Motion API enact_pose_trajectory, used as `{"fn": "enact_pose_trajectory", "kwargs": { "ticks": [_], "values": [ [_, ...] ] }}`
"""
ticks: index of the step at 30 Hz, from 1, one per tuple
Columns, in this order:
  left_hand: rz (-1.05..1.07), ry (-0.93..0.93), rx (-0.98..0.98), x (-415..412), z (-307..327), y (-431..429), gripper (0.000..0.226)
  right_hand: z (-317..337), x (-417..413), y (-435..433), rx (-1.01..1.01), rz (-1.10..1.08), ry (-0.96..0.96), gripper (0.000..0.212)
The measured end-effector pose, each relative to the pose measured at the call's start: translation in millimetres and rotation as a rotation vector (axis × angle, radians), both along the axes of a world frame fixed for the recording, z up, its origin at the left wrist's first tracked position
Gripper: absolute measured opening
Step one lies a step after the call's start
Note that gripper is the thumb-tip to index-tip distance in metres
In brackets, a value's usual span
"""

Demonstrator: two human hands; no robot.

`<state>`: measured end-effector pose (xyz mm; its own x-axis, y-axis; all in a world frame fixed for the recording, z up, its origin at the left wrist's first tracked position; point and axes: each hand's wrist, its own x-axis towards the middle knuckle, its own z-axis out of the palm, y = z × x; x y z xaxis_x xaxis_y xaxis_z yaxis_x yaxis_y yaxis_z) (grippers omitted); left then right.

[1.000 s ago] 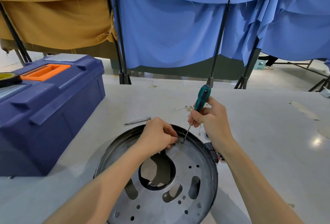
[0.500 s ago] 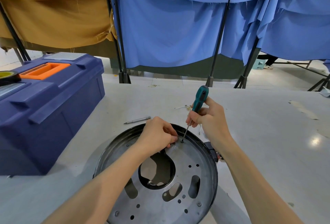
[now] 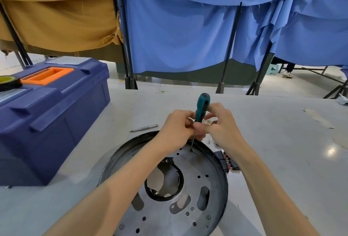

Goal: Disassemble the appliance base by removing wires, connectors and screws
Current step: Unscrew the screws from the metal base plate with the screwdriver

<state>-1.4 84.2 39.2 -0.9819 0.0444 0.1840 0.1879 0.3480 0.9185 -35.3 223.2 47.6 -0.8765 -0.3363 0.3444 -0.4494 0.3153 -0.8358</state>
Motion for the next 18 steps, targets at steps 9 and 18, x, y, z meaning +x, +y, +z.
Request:
{"fn": "enact_pose_trajectory", "kwargs": {
  "ticks": [9,18],
  "values": [
    [0.024,-0.01,0.132,-1.0,-10.5,0.7,0.014,11.2,4.1,-7.8,-0.213,-0.08,0.111,0.062],
    [0.026,-0.004,0.164,0.6,-11.8,-1.2,0.01,19.0,14.4,-18.9,-0.295,-0.175,0.183,0.026]
  ]
}}
